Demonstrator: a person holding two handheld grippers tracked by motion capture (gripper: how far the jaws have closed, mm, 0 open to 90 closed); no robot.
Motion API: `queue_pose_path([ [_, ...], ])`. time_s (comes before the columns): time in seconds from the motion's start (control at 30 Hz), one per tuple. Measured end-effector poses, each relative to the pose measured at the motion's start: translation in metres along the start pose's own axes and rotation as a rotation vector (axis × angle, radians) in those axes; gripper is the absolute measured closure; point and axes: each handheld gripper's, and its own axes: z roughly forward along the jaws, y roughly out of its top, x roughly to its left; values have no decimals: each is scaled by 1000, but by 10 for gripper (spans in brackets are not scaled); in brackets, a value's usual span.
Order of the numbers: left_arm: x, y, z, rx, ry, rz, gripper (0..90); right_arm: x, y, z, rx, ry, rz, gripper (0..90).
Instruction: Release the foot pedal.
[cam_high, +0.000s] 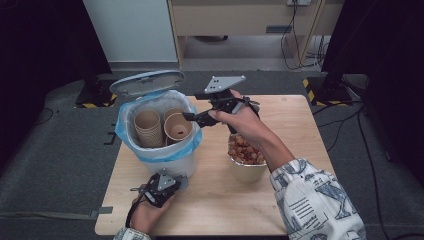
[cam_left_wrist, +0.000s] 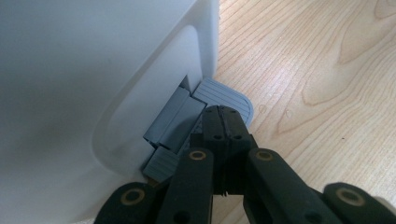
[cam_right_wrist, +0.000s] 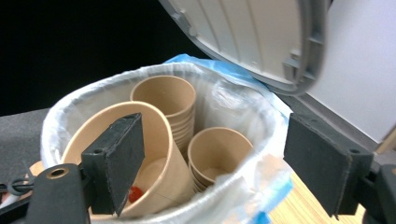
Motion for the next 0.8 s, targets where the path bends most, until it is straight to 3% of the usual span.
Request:
queue_pose_path([
  [0.47,0,0,0,-1,-1,-1,896,-12,-17,-12,24,-34,12,210],
  [0.8,0,0,0,-1,0,-2,897,-6,-33,-14,49,9,-3,210],
])
